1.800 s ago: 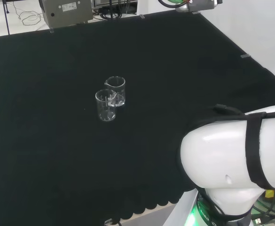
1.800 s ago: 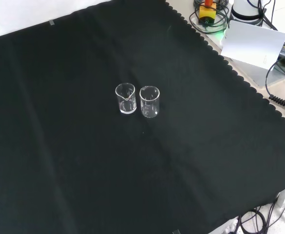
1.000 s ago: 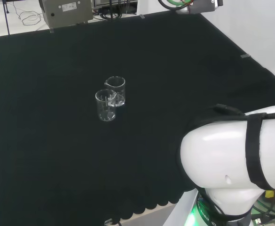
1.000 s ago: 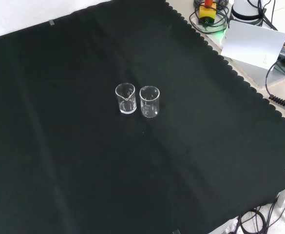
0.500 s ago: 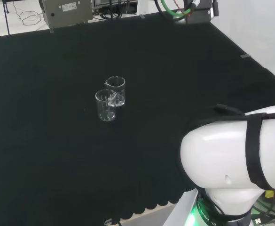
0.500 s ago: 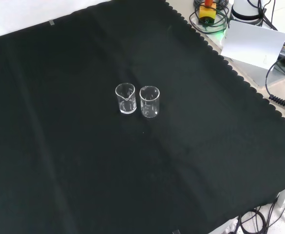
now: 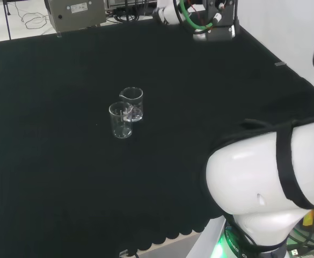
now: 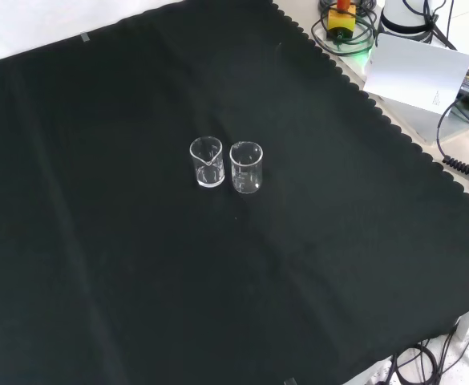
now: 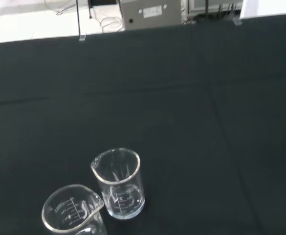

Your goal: Pick up the beaker on the right.

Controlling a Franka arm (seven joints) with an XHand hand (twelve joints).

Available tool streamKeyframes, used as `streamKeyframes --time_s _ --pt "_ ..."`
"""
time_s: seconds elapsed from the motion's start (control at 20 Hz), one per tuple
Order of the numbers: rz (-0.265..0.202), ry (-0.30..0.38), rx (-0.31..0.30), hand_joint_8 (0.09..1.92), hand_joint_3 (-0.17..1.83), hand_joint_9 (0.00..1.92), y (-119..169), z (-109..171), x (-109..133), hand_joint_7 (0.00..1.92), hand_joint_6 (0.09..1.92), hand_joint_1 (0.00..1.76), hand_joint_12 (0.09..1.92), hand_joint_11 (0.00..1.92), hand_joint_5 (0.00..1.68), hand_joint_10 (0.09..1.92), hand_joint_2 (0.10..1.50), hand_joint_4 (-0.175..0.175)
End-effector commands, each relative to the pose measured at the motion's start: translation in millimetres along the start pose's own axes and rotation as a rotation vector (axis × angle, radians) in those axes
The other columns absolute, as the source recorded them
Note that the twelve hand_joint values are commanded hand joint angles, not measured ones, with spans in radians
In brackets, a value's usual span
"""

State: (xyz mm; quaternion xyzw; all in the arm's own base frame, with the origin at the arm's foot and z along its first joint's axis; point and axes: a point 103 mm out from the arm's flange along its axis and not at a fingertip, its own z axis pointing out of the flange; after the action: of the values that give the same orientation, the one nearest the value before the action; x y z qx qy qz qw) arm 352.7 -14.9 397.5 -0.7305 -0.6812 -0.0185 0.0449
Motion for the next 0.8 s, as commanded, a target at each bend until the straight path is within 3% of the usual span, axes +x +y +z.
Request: streamKeyframes --time_s 0.05,0.3,0.5,0.8 --pt "-0.036 0.099 0.036 0.64 0.36 0.36 74 67 -46 0.22 0.09 0.71 1.41 0.02 0.42 0.68 0.84 -0.031" --pt "-0.048 0.169 0.071 0.65 0.53 0.37 107 111 -72 0.23 0.09 0.78 1.41 0.03 0.43 0.69 0.73 -0.032" --pt "-0.072 0.179 0.112 0.66 0.65 0.38 127 143 -74 0.24 0.09 0.86 1.42 0.03 0.43 0.69 0.63 -0.032" --pt "-0.111 0.217 0.132 0.67 0.67 0.39 144 181 -74 0.25 0.09 0.87 1.42 0.04 0.43 0.69 0.61 -0.034"
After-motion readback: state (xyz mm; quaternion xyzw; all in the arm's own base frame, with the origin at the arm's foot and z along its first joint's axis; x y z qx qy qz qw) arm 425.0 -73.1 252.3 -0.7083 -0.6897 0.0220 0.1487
